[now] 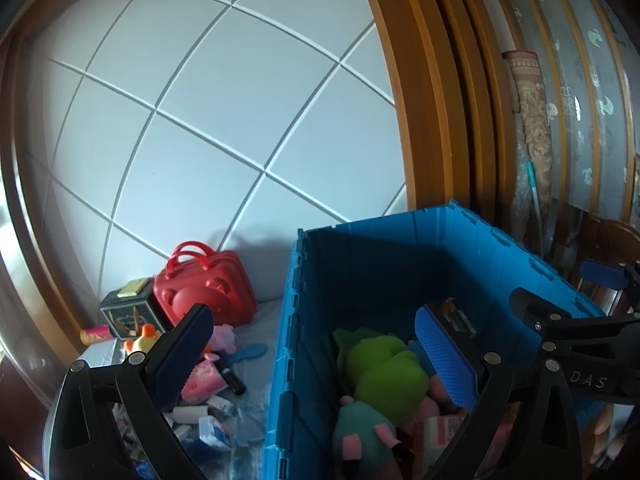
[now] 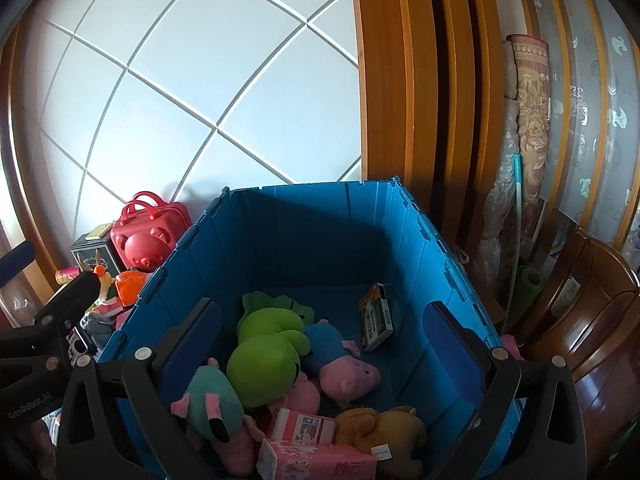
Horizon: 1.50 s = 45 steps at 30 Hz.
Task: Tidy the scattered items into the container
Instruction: 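Withdraw both tools from the crate back toward the pile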
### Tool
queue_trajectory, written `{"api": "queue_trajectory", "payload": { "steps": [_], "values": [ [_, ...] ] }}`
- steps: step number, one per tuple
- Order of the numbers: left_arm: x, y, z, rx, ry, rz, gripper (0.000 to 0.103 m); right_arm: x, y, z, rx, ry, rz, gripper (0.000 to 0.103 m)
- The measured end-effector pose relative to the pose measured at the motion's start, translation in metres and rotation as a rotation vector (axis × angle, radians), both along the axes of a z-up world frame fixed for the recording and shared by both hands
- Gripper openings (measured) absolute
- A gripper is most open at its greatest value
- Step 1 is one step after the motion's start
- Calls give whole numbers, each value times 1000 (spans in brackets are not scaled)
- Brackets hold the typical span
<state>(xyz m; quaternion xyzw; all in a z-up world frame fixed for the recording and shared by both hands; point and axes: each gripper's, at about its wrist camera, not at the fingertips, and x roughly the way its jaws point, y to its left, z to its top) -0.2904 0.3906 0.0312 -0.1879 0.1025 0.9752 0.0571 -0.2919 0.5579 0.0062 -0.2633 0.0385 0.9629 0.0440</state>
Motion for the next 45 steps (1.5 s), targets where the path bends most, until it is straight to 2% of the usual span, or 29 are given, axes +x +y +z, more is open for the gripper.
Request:
{"api": "queue_trajectory", "payload": {
  "steps": [8,15,23,28,35,40,45],
  "values": [
    [29,-20,1,30,48,18,102,24,-14,5,15,36,14,103],
    [65,-57,3,62,103,27,102,60,-40,13,26,93,32,103],
    [104,-111,7,107,134,-26,102,115,-97,20,47,157,48,103],
    [135,-154,8,106,166,-53,102,156,-138,20,33,185,34,103],
    [177,-218,5,98,165,-83,102,209,-195,11,-19,189,-21,103],
    [197,-250,0,103,131,-100,102,245,-228,7,-17,182,-41,103],
    [213,-273,-4,96,121,-59,102,264,-253,12,2,187,-36,103]
  ]
}}
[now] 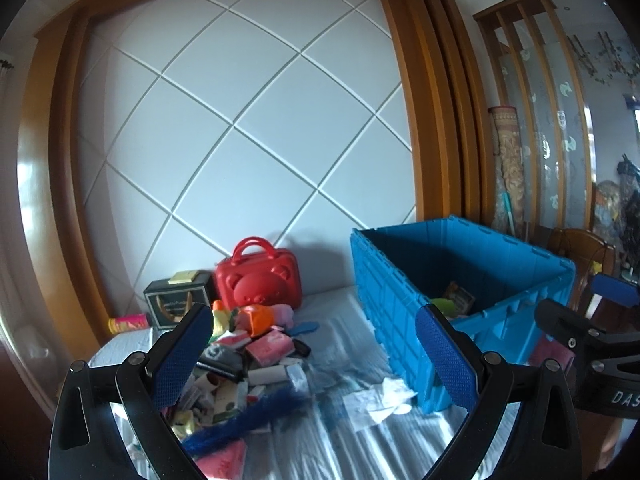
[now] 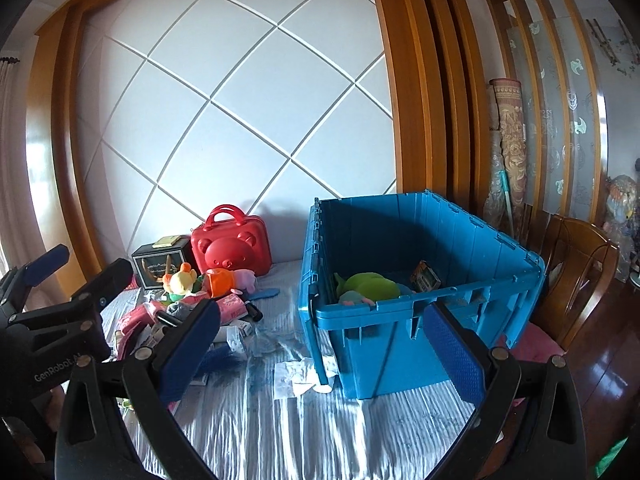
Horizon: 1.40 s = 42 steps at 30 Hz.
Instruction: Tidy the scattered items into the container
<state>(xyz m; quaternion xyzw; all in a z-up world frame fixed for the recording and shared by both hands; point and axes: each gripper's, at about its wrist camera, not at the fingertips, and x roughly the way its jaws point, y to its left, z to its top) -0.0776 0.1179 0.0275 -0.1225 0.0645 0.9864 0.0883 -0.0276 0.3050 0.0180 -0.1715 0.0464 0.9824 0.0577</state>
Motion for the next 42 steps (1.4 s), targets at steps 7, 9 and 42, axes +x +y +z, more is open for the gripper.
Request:
{"api": "queue_trajectory", "payload": {
  "steps": [7,9,42],
  "values": [
    [7,-20,-8,33,-22,66,102,19,-13,2,51,68,-21,103],
    [8,-21,-11,44,-31,69,102,22,-8,0,50,68,-33,103],
    [7,17,-18,-19,-21,-94,102,31,21,-7,54,58,-137,103]
  ]
}}
